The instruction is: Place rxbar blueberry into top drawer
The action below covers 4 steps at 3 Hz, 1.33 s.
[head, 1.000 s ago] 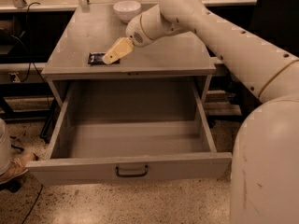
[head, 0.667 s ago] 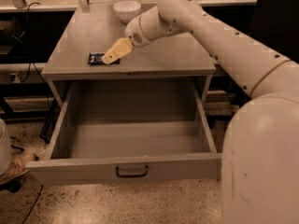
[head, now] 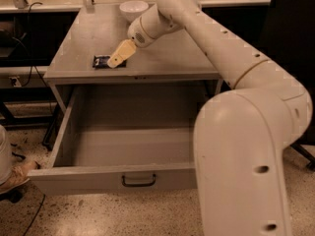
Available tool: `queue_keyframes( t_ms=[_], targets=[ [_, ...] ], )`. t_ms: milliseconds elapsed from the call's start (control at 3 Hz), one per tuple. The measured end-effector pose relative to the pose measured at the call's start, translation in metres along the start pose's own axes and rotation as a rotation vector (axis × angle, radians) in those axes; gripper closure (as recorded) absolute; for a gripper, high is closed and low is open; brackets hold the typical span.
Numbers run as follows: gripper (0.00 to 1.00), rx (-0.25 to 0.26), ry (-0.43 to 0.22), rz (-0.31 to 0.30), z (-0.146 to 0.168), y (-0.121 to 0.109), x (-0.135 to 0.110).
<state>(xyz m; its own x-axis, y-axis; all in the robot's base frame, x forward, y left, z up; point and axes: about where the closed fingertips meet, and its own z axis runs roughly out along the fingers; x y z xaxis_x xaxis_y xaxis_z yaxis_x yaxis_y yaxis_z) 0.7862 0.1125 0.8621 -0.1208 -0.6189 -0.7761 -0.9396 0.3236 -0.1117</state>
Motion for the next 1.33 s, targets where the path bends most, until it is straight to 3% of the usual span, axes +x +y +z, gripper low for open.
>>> queue_keyframes(
  t_ms=[333,1000,1333],
  targets=[
    [0.0,-0.03,0.067,-0.007,0.012,-0.006,0.004],
    [0.03,-0.07,0.217,-0.032,0.033,0.004,0.012],
    [0.25,-0.095,0.244,-0.035,0.044,0.01,0.014]
  ],
)
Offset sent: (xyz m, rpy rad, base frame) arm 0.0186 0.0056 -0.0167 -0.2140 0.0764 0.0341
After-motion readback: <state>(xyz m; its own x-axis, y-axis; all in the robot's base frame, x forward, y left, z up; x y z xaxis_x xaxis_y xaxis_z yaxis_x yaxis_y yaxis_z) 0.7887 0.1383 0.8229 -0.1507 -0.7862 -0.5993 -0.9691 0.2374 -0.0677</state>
